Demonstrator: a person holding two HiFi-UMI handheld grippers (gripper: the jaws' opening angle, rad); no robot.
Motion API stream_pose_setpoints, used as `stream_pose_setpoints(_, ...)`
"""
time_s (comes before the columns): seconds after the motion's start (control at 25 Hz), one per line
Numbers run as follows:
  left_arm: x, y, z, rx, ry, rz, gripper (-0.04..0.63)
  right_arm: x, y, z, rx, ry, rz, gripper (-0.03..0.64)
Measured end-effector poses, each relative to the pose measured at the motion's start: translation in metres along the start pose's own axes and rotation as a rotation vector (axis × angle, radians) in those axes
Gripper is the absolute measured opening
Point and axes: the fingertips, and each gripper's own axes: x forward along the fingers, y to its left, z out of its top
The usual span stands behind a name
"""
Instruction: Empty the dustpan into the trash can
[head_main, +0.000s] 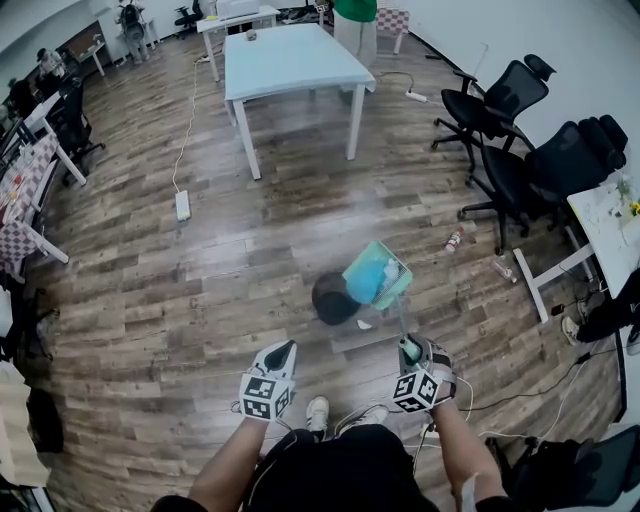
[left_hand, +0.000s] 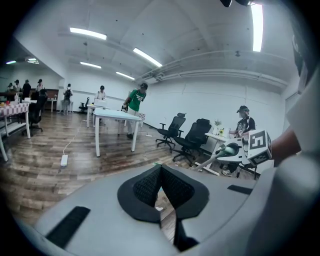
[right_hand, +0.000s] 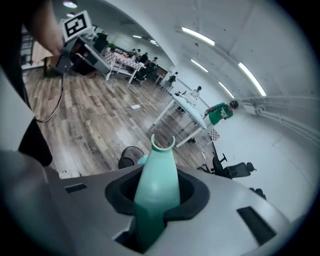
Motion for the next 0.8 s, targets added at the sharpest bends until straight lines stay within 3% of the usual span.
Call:
stream_pose_setpoints(0.44, -0.006, 0.001, -0.002, -0.004, -0.001, 0.017, 0.012, 0.006, 0.058, 0.027, -0.685, -0.099, 0.167, 0.101)
stream_pose_setpoints(0.68, -0.007, 0.002, -0.003, -0.01, -0.004, 0.019, 0.012, 0.013, 0.08, 0.034, -0.933, -0.17, 0.183, 0.1)
stream_pose_setpoints(0.8, -0.007, 0.001, -0.004, -0.014, -0.004, 0.021, 0.012, 0.013, 0.09, 0.023, -1.07, -0.152, 0.233, 0.098)
